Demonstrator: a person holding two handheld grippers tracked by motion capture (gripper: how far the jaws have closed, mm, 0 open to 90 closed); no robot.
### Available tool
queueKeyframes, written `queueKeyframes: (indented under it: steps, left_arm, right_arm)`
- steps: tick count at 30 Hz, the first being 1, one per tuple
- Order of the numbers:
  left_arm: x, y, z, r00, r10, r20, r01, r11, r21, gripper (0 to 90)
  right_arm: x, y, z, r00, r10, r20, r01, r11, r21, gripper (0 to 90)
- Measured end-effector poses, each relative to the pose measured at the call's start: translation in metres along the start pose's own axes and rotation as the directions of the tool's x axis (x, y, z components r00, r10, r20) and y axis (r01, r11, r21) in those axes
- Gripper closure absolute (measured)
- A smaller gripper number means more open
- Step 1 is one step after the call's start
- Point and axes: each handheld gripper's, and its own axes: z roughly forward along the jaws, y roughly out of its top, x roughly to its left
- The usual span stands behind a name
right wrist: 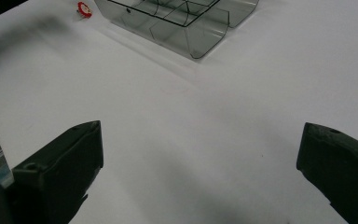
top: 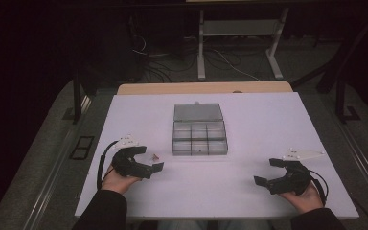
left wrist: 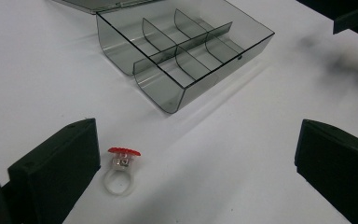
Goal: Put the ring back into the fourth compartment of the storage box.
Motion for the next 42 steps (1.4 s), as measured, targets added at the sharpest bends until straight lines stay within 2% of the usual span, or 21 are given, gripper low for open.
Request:
queueKeyframes:
  steps: [5,12,15,28,37,42]
  left_arm:
    - [0.004,0.005,0.001,1.0000,-0.002,0.006,0.002,0.9998,0.018,0.0]
    - [0.012,0.013,0.005,0.9999,0.008,-0.007,-0.008,0.9985,0.054,0.0]
    - [0.017,0.014,0.007,1.0000,-0.002,-0.007,0.002,0.9984,0.057,0.0]
    - [0.033,0.014,0.016,0.9996,-0.013,-0.025,0.015,0.9964,0.083,0.0]
    - [0.038,0.010,0.026,0.9992,-0.014,-0.038,0.019,0.9914,0.129,0.0]
    - [0.040,0.009,0.031,0.9995,0.002,-0.030,0.003,0.9874,0.158,0.0]
  right_arm:
    - [0.000,0.000,0.001,1.0000,-0.001,0.001,0.001,1.000,0.005,0.0]
    - [0.000,0.000,0.001,1.0000,-0.003,0.001,0.003,1.000,0.010,0.0]
    - [0.000,0.000,0.001,1.0000,-0.003,0.001,0.003,1.000,0.010,0.0]
    - [0.000,-0.001,0.002,1.0000,-0.003,-0.002,0.003,1.000,0.019,0.0]
    - [0.000,-0.001,0.003,1.0000,-0.006,-0.004,0.006,1.000,0.022,0.0]
    - [0.000,-0.001,0.004,1.0000,-0.007,-0.004,0.007,1.000,0.027,0.0]
